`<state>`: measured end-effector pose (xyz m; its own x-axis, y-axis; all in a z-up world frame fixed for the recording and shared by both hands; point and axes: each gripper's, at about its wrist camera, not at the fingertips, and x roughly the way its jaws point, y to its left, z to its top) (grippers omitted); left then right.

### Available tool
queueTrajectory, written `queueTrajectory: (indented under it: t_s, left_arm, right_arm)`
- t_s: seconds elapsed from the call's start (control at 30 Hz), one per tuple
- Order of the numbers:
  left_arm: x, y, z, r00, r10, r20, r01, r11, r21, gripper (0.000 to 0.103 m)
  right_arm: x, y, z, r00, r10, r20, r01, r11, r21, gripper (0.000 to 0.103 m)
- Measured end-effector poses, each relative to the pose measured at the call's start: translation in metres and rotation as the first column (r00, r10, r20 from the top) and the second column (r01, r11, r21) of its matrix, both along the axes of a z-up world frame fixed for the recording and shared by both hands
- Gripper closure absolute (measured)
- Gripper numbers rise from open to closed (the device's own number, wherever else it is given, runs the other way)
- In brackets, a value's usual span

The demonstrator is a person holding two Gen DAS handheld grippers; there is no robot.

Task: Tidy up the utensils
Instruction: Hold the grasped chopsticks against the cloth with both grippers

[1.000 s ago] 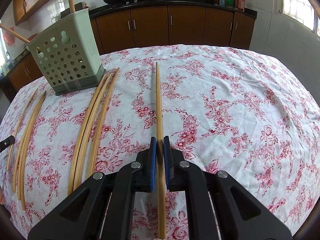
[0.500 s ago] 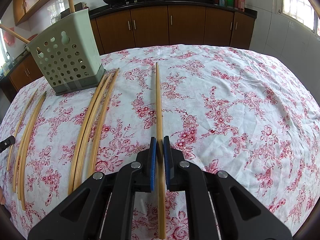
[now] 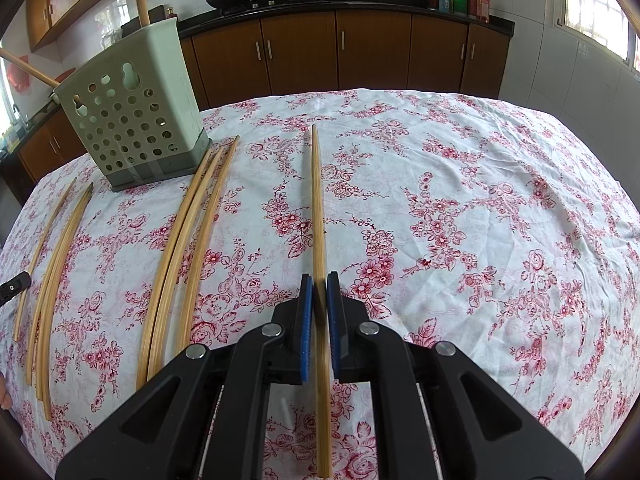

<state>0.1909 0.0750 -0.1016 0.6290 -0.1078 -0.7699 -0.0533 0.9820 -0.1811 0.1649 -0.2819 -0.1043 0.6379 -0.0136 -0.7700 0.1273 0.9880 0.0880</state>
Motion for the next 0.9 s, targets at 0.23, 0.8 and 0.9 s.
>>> queueTrajectory:
  t_s: [0.23, 0.8, 0.9]
  left_arm:
    - [0.000, 0.000, 0.000, 1.000, 0.000, 0.000, 0.000, 1.000, 0.000, 0.092]
    - [-0.012, -0.010, 0.001, 0.999, -0.034, -0.008, 0.035, 0.996, 0.086, 0.092]
    - [-0.015, -0.012, 0.001, 0.999, -0.038, -0.009, 0.039, 0.994, 0.104, 0.094]
  right_arm:
    - [0.000, 0.000, 0.000, 1.000, 0.000, 0.000, 0.000, 1.000, 0.001, 0.094]
    - [-0.012, -0.003, 0.001, 1.000, 0.004, -0.011, -0.003, 0.999, 0.046, 0.091]
    - [-0.018, -0.002, 0.000, 1.000, 0.012, 0.001, -0.012, 0.999, 0.033, 0.092]
